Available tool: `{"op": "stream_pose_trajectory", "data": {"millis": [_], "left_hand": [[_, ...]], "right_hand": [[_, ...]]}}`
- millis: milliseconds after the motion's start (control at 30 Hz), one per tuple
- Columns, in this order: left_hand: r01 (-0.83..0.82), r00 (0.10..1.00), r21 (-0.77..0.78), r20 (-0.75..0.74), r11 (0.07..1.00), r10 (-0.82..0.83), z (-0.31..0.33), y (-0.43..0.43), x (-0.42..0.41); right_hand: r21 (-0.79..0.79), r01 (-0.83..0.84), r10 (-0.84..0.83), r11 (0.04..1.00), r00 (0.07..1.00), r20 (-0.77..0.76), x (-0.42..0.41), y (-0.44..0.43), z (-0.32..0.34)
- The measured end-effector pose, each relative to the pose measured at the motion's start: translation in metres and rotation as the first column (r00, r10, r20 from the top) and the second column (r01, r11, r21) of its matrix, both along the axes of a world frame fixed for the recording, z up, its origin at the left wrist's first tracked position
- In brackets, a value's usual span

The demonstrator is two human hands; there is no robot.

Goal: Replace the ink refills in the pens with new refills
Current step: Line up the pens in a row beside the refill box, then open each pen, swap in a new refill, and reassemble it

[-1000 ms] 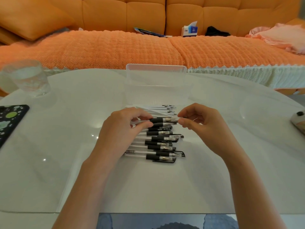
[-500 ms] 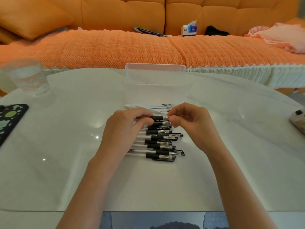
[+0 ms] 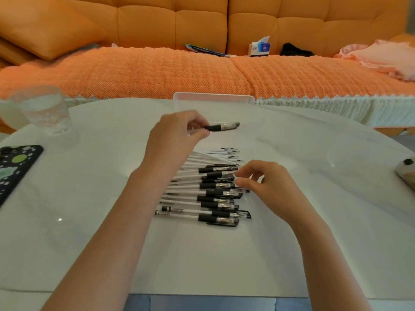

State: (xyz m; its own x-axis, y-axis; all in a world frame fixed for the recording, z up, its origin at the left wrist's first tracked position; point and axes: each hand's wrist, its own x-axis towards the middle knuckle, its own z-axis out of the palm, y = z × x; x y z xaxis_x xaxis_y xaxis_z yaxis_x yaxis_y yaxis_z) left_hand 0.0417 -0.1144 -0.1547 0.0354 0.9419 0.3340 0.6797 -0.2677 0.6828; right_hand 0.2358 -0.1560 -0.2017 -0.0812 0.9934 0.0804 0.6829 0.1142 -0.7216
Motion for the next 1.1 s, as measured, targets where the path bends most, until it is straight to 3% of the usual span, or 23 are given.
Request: {"op": "stream_pose_trajectory", "data": {"millis": [167,333,467,733,900,1000,1100], "left_hand": [[0.033,0.983,-0.060,-0.179,0.998,-0.044,0.011,0.060,0.015],[0.080,0.962,-0.171,-0.243,0.982,-0.121,0.005,0.089,0.024],[0.065,0.981,-0.193,-0.169,0.979,-0.098,0.003,0.098,0.019],[0.067,0.997,0.014,-0.023,0.998,-0.067,0.003,0.030,0.018],[0.145,0.989,-0.143,0.001,0.979,-0.147,-0.016,-0.040,0.015],[0.188,0.980,-0.270,-0.010,0.944,-0.198,-0.030,-0.054,0.013],[0.203,0.972,-0.303,-0.055,0.931,-0.230,-0.039,-0.055,0.012]], "right_hand": [[-0.016,-0.044,0.044,0.999,0.999,0.017,-0.004,-0.003,0.003],[-0.079,-0.092,0.099,0.993,0.991,0.087,-0.006,-0.002,0.006],[-0.098,-0.098,0.107,0.990,0.990,0.095,-0.005,0.000,0.004],[-0.111,-0.095,0.100,0.989,0.994,0.036,-0.002,0.003,0.002],[-0.089,-0.087,0.090,0.992,0.996,0.022,0.001,0.002,0.002],[-0.066,-0.091,0.093,0.994,0.995,0.023,0.004,-0.001,0.006],[-0.094,-0.153,0.155,0.984,0.988,0.018,0.005,-0.005,0.010]]}}
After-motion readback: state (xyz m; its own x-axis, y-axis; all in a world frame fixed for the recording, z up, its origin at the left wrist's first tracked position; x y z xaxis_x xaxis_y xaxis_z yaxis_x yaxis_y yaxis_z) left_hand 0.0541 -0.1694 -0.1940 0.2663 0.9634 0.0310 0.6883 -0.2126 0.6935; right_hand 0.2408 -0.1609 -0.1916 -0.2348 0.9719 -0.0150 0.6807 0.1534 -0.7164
